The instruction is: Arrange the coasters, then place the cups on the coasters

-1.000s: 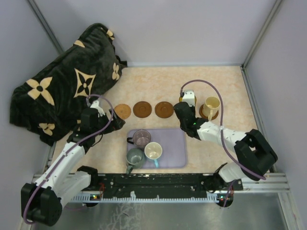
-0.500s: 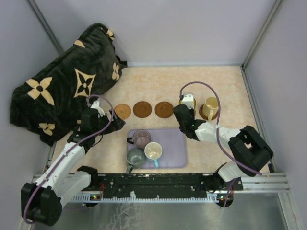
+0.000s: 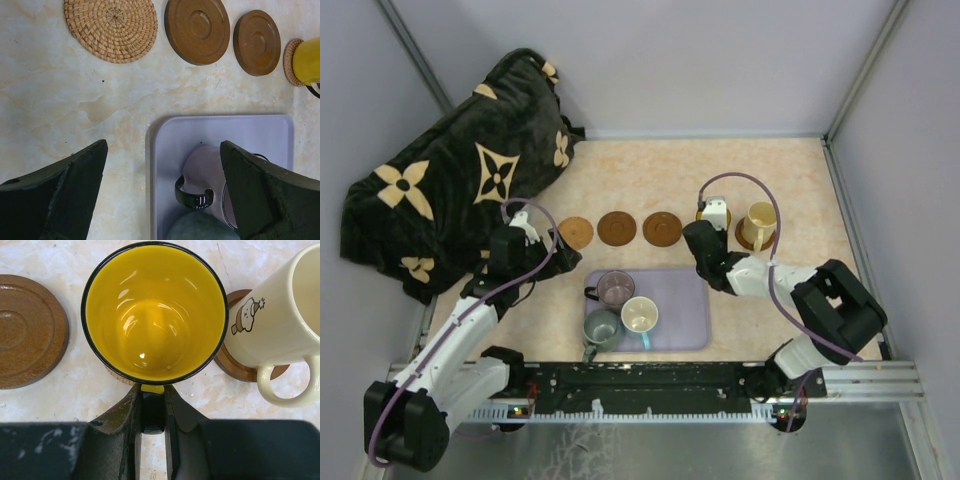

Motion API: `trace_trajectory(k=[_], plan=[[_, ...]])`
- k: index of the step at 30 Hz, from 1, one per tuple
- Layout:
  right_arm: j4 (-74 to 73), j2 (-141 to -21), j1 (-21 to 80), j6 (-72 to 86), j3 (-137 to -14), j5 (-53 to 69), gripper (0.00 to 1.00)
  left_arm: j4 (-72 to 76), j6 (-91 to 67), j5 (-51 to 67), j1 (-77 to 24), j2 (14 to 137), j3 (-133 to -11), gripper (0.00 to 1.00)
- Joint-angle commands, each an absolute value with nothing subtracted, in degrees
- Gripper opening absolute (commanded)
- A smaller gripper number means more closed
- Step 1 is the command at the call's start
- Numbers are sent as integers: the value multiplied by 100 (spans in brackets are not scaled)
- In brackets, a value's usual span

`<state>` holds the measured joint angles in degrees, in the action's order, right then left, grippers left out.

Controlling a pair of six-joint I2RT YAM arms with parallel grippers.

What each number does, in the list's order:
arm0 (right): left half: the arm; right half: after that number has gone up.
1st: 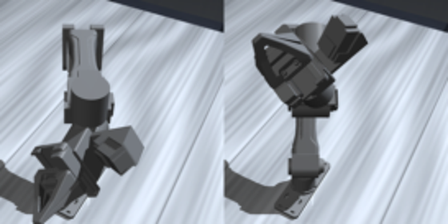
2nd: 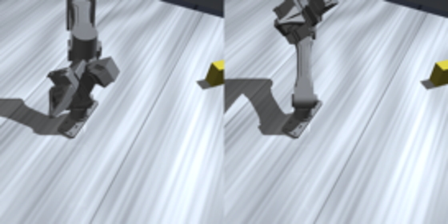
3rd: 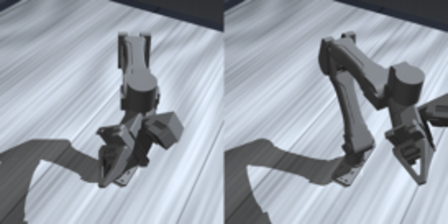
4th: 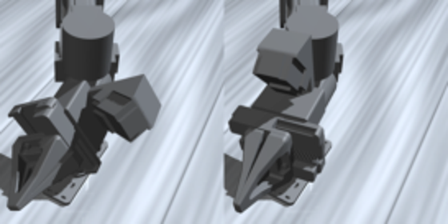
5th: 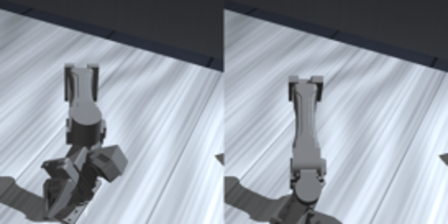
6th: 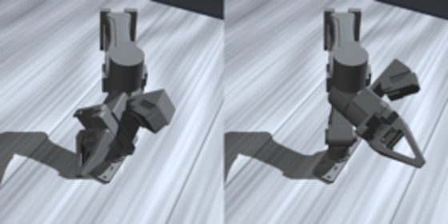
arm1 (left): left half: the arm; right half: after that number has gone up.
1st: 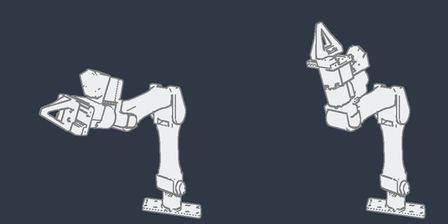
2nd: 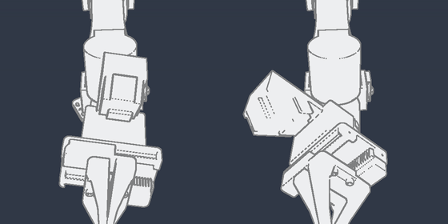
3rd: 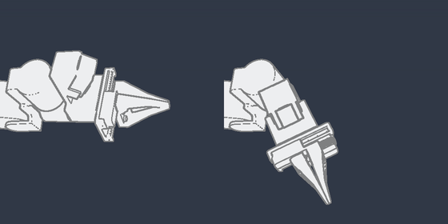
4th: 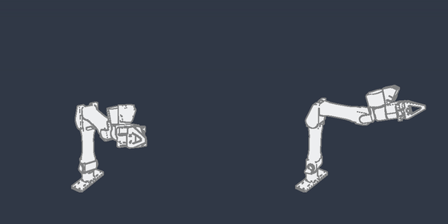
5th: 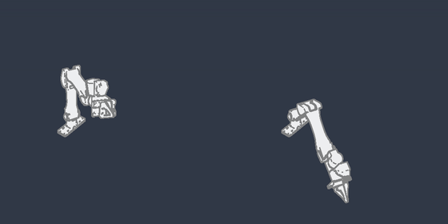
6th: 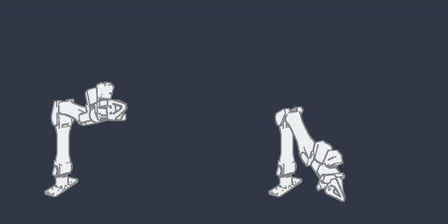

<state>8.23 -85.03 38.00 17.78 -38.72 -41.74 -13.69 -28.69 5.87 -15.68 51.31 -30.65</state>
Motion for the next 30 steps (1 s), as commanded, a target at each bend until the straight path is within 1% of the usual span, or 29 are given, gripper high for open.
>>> trace_trajectory(k=[1, 30], plan=[[1561, -8439, 3728, 1893, -3939, -4394, 0, -1275, -2863, 618, -1599, 5116, -3034, 100], [1627, -8560, 3691, 2156, -3766, -4298, 0, -1301, -2851, 604, -1608, 5129, -3032, 100]])
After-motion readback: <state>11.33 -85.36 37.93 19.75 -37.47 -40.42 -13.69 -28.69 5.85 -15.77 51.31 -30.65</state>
